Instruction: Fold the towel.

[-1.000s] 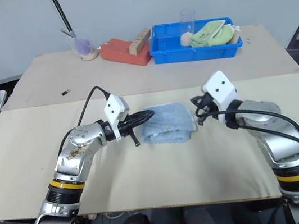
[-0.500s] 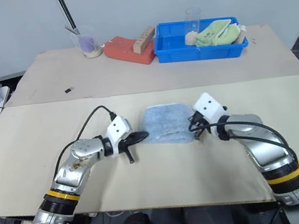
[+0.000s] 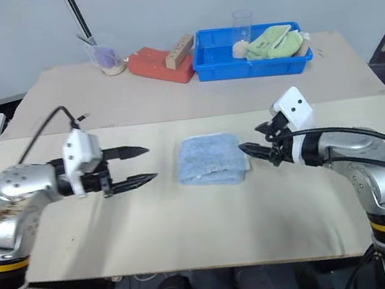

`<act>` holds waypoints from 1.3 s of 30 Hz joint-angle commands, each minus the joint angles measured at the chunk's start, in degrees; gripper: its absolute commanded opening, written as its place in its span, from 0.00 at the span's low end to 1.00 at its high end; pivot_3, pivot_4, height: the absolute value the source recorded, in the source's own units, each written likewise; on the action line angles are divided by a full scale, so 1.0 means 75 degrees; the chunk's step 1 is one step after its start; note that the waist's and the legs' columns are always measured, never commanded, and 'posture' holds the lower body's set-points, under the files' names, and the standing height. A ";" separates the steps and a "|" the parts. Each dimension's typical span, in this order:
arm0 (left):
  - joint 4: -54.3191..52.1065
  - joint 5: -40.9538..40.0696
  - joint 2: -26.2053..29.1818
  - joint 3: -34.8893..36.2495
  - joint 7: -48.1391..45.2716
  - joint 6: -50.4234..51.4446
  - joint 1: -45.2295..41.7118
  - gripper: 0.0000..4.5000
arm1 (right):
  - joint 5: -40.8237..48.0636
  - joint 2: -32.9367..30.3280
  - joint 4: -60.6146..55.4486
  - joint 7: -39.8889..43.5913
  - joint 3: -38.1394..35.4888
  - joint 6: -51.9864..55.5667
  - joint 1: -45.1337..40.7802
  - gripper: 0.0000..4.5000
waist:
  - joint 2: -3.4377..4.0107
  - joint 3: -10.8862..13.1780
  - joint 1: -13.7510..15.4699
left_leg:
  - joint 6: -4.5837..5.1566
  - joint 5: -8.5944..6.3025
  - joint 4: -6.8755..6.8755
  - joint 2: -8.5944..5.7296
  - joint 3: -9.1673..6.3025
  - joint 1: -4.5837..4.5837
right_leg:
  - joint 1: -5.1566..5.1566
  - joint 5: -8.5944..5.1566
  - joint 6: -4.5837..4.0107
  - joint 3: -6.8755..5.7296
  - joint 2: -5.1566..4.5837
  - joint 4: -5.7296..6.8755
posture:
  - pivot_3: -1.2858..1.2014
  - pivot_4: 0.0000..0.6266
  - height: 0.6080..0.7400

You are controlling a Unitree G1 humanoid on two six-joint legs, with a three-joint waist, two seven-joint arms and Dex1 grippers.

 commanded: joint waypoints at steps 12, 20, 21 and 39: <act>-0.0854 -0.1299 0.0308 0.0439 -0.0090 0.0747 -0.0061 0.99 | -0.0689 0.1220 0.3329 0.0214 0.1106 -0.0910 -0.1259 1.00 | 0.0007 -0.0002 -0.0073 | 0.0000 0.0000 0.0001 -0.0007 0.0007 0.0002 | -0.0004 -0.0002 -0.0005 0.0008 0.0005 0.0007 | 0.52 0.24 0.31; -0.0919 -0.1048 0.0212 0.0260 -0.0146 0.0226 0.0120 1.00 | -0.0833 0.1392 0.3422 0.0287 0.1291 -0.0853 -0.1216 0.51 | 0.0009 -0.0004 -0.0096 | 0.0000 0.0000 0.0002 -0.0005 0.0007 0.0003 | -0.0002 -0.0001 -0.0006 0.0012 0.0007 0.0011 | 0.52 0.24 0.31; -0.0900 -0.1030 0.0206 0.0244 -0.0147 0.0191 0.0122 1.00 | -0.0832 0.1388 0.3346 0.0291 0.1307 -0.0849 -0.1180 0.44 | 0.0009 -0.0004 -0.0096 | 0.0000 0.0000 0.0002 -0.0005 0.0006 0.0002 | -0.0002 -0.0001 -0.0006 0.0012 0.0008 0.0012 | 0.52 0.24 0.31; -0.0189 -0.0874 -0.0319 0.0012 0.0128 0.0026 -0.0508 1.00 | -0.1247 0.0122 0.4581 -0.1020 -0.1060 -0.1784 -0.1242 0.01 | 0.0006 -0.0005 0.0034 | -0.0001 0.0001 0.0003 -0.0018 0.0030 -0.0006 | 0.0002 -0.0002 -0.0006 0.0057 0.0011 0.0001 | 0.52 0.24 0.31</act>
